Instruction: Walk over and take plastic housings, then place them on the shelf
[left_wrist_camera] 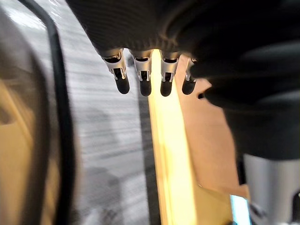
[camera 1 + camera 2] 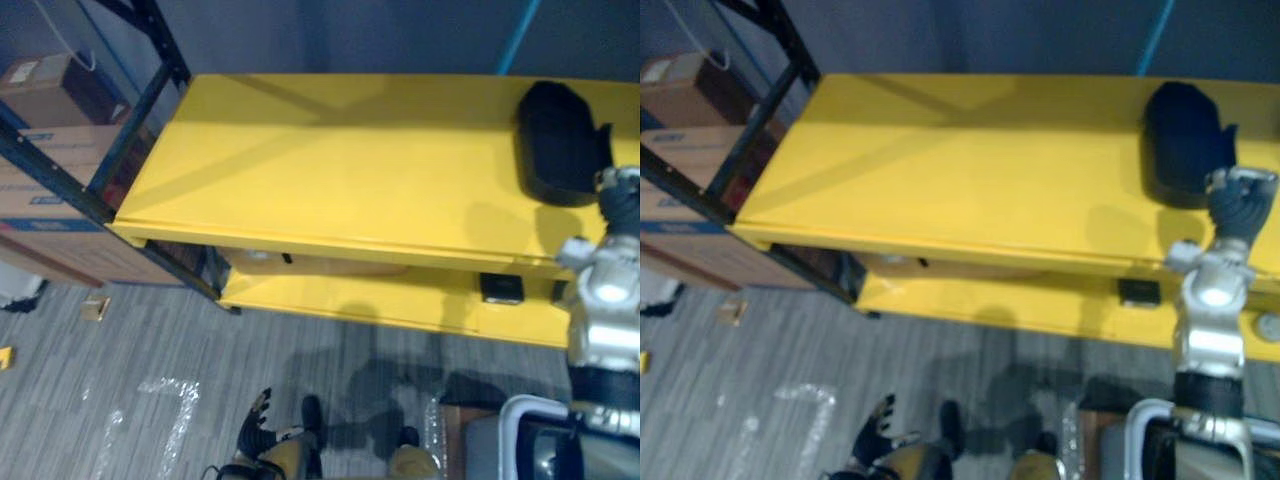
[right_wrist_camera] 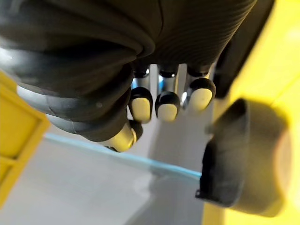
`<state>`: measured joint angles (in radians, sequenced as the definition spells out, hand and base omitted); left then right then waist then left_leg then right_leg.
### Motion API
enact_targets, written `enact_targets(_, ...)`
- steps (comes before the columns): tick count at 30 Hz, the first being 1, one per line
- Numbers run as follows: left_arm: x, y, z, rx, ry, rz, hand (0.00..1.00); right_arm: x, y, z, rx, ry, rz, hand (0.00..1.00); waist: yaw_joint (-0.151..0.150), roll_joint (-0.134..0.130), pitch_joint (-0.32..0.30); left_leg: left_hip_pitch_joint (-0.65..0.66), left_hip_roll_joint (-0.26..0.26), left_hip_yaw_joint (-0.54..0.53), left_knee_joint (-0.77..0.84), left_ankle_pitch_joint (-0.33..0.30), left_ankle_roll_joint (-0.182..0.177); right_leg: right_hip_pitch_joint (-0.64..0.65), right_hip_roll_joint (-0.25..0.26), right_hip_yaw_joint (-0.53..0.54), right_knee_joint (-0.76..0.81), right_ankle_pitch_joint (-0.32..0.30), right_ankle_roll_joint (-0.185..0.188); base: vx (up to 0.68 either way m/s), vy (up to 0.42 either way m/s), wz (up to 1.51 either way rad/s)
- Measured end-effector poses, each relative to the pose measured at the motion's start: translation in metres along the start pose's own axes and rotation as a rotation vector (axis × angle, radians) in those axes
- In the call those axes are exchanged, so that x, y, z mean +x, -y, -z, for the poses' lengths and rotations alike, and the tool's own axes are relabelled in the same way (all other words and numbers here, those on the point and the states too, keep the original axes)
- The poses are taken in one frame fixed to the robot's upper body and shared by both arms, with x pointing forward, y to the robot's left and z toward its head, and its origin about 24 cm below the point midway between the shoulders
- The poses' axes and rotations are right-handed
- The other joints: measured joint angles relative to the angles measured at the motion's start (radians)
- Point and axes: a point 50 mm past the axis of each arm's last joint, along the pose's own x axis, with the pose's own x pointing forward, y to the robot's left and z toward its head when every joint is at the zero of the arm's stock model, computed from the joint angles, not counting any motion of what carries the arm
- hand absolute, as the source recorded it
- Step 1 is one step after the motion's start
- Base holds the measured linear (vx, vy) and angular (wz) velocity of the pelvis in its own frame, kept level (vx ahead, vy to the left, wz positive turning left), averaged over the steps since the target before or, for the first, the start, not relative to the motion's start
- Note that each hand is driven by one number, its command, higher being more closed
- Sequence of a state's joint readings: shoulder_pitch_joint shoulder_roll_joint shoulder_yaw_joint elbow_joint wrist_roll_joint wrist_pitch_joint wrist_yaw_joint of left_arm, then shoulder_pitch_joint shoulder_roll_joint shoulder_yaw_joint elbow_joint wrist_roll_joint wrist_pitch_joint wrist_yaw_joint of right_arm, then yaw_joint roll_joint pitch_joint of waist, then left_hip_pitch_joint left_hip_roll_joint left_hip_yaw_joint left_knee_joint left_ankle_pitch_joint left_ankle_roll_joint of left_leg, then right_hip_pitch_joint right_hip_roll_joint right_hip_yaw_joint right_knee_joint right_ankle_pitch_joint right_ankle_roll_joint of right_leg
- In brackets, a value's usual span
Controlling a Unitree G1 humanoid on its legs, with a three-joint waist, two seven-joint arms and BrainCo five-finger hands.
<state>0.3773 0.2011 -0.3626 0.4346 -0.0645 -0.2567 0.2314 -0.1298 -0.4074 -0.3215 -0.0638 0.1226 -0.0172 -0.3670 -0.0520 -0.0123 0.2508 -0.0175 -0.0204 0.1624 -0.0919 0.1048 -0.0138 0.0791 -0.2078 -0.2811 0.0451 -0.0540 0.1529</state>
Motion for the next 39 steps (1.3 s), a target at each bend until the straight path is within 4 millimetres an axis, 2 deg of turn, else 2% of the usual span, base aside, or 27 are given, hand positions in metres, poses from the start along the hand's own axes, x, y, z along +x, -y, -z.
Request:
enact_targets(1, 0.001, 0.001, 0.001, -0.006, -0.006, -0.007, 0.00, -0.013, 0.001, 0.004, 0.006, -0.023, -0.012, 0.00, -0.015, -0.014, -0.015, 0.000, 0.006, 0.011, 0.000, 0.000, 0.000, -0.010, 0.004, 0.012, 0.007, 0.001, -0.003, -0.03, -0.009, -0.22)
enact_targets(3, 0.003, -0.002, -0.001, 0.021, 0.005, -0.013, 0.00, -0.030, 0.005, 0.007, 0.008, -0.040, -0.036, 0.00, -0.040, -0.032, -0.043, 0.001, 0.009, 0.020, 0.000, 0.000, 0.000, -0.016, 0.007, 0.025, 0.008, 0.003, -0.005, -0.04, -0.004, -0.25)
enact_targets(8, 0.018, -0.003, -0.016, 0.039, 0.032, 0.000, 0.00, -0.059, 0.005, 0.007, 0.067, -0.059, -0.101, 0.00, -0.048, -0.060, -0.079, 0.001, 0.023, 0.067, 0.000, -0.004, -0.004, -0.044, 0.018, 0.075, -0.001, 0.018, -0.016, -0.06, 0.011, -0.26)
enact_targets(12, 0.024, -0.002, -0.020, 0.051, 0.027, 0.020, 0.00, -0.083, -0.005, 0.019, 0.096, -0.127, -0.167, 0.00, -0.053, -0.062, -0.104, 0.002, 0.026, 0.075, 0.000, -0.005, -0.006, -0.050, 0.020, 0.091, 0.000, 0.019, -0.016, -0.05, 0.007, -0.09)
enact_targets(16, 0.027, -0.003, -0.012, 0.096, -0.034, 0.036, 0.00, -0.119, -0.026, 0.059, 0.153, -0.332, -0.191, 0.00, -0.056, -0.050, -0.121, 0.016, 0.027, 0.093, 0.000, -0.014, 0.000, -0.038, 0.021, 0.098, -0.012, 0.023, -0.022, -0.01, 0.009, -0.12)
enact_targets(17, 0.028, -0.003, -0.010, 0.103, -0.055, 0.037, 0.00, -0.138, -0.032, 0.076, 0.154, -0.435, -0.192, 0.00, -0.055, -0.043, -0.125, 0.016, 0.027, 0.093, 0.000, -0.016, 0.001, -0.037, 0.022, 0.098, -0.017, 0.024, -0.023, 0.00, 0.000, 0.00)
enact_targets(21, 0.029, -0.006, 0.001, 0.102, -0.119, 0.036, 0.00, -0.179, -0.044, 0.112, 0.113, -0.644, -0.222, 0.00, -0.050, -0.032, -0.130, 0.017, 0.025, 0.095, 0.000, -0.023, 0.001, -0.024, 0.022, 0.098, -0.034, 0.028, -0.030, 0.02, 0.000, 0.00)
enact_targets(22, 0.028, -0.007, 0.004, 0.091, -0.139, 0.035, 0.00, -0.184, -0.045, 0.116, 0.105, -0.669, -0.224, 0.00, -0.045, -0.032, -0.130, 0.018, 0.025, 0.095, 0.000, -0.025, 0.000, -0.023, 0.022, 0.097, -0.037, 0.030, -0.032, 0.06, -0.008, 0.01)
enact_targets(27, 0.024, -0.021, 0.027, -0.174, -0.279, -0.039, 0.00, -0.213, -0.041, 0.151, 0.023, -0.849, -0.216, 0.00, -0.034, -0.032, -0.131, 0.027, 0.024, 0.093, 0.000, -0.034, -0.012, -0.004, 0.022, 0.089, -0.045, 0.031, -0.033, 0.07, -0.011, 0.02)
enact_targets(28, 0.024, -0.029, 0.037, -0.376, -0.313, -0.131, 0.00, -0.229, -0.041, 0.167, -0.021, -0.933, -0.157, 0.00, -0.014, -0.037, -0.130, 0.069, 0.034, 0.060, 0.000, -0.053, -0.034, 0.063, 0.033, 0.043, -0.054, -0.002, -0.025, 0.00, 0.000, 0.00)
enact_targets(34, 0.023, -0.031, 0.038, -0.382, -0.313, -0.136, 0.00, -0.229, -0.040, 0.168, -0.021, -0.934, -0.149, 0.00, -0.014, -0.037, -0.130, 0.070, 0.034, 0.060, 0.000, -0.053, -0.034, 0.063, 0.033, 0.043, -0.054, -0.002, -0.025, 0.00, 0.000, 0.00)
enact_targets(39, 0.022, -0.043, 0.041, -0.421, -0.322, -0.186, 0.00, -0.217, -0.016, 0.172, -0.008, -0.932, -0.016, 0.00, -0.015, -0.040, -0.125, 0.077, 0.036, 0.068, 0.000, -0.056, -0.035, 0.063, 0.035, 0.057, -0.053, -0.002, -0.025, 0.01, 0.000, -0.05)
